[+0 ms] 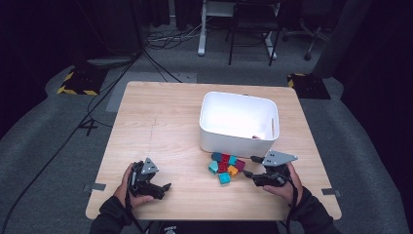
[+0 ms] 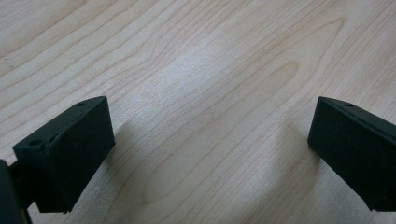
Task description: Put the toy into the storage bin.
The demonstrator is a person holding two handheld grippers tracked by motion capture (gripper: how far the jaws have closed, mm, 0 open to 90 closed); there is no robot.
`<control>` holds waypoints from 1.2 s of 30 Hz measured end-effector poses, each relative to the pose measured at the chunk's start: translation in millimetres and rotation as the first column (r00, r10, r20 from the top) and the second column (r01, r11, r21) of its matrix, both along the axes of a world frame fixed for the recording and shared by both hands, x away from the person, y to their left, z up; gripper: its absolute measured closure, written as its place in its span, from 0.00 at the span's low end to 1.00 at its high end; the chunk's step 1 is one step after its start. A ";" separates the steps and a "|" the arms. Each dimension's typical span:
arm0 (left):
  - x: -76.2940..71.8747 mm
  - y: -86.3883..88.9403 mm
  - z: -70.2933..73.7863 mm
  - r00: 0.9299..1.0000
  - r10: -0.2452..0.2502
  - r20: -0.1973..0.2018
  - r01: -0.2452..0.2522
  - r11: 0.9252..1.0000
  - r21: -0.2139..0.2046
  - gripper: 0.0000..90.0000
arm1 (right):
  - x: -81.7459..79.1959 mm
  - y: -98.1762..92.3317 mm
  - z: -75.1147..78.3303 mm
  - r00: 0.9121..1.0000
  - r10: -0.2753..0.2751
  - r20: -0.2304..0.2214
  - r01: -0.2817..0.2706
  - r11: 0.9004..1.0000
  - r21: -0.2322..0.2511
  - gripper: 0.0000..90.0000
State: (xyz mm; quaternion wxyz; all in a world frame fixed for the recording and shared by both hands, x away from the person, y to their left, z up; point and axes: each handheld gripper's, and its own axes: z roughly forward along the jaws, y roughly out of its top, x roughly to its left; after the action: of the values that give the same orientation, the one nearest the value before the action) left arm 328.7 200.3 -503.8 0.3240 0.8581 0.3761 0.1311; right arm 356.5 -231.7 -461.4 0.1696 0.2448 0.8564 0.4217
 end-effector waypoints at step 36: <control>-0.3 0.2 -0.3 1.000 -0.002 0.002 0.002 1.000 0.000 0.01 | 20.1 19.8 -40.0 0.998 0.015 -0.062 -0.017 0.999 -0.031 0.53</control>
State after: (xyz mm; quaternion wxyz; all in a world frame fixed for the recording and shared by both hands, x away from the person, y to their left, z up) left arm 328.4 200.5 -504.0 0.3245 0.8583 0.3751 0.1317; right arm 376.6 -211.9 -501.4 0.1437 0.2481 0.8697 0.4018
